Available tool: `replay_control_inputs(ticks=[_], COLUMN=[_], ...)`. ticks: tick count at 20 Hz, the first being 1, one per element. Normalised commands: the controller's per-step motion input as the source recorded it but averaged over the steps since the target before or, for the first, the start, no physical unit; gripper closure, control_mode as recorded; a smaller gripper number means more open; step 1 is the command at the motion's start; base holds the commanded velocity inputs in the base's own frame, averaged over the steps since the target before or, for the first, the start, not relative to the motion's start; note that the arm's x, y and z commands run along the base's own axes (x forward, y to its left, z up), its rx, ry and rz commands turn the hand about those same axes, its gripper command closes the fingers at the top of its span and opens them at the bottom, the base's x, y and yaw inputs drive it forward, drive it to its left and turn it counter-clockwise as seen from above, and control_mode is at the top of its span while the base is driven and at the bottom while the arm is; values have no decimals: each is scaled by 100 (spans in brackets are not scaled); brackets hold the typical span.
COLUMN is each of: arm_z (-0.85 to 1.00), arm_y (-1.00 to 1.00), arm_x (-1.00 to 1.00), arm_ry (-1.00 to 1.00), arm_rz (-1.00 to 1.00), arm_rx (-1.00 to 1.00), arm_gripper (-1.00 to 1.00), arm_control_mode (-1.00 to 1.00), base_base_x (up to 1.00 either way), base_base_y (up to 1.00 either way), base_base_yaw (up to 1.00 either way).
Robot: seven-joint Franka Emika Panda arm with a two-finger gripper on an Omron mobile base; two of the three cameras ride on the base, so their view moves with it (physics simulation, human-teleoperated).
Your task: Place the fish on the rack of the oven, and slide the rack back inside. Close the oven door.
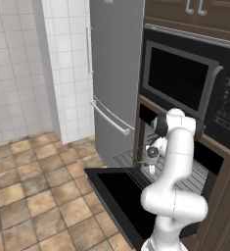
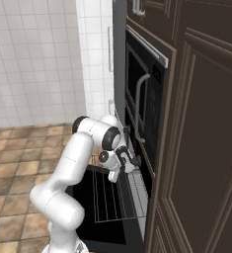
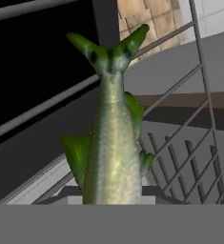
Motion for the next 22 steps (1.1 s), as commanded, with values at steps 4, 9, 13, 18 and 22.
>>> replay_control_inputs(ticks=[4,9,13,18,22], arm_z=[-67,-15,59,74,54], arm_y=[0,15,1,0,0], arm_x=[-8,-49,-84,-100,-100], arm_ry=[-8,-13,-24,-31,-24], arm_rz=[0,0,0,0,0], arm_rx=[0,0,0,0,0], arm_gripper=[100,-100,-100,-100,-100], arm_control_mode=[-100,-100,-100,-100,-100], base_base_x=[0,0,0,0,0], base_base_y=[0,0,0,0,0], base_base_yaw=[0,0,0,0,0])
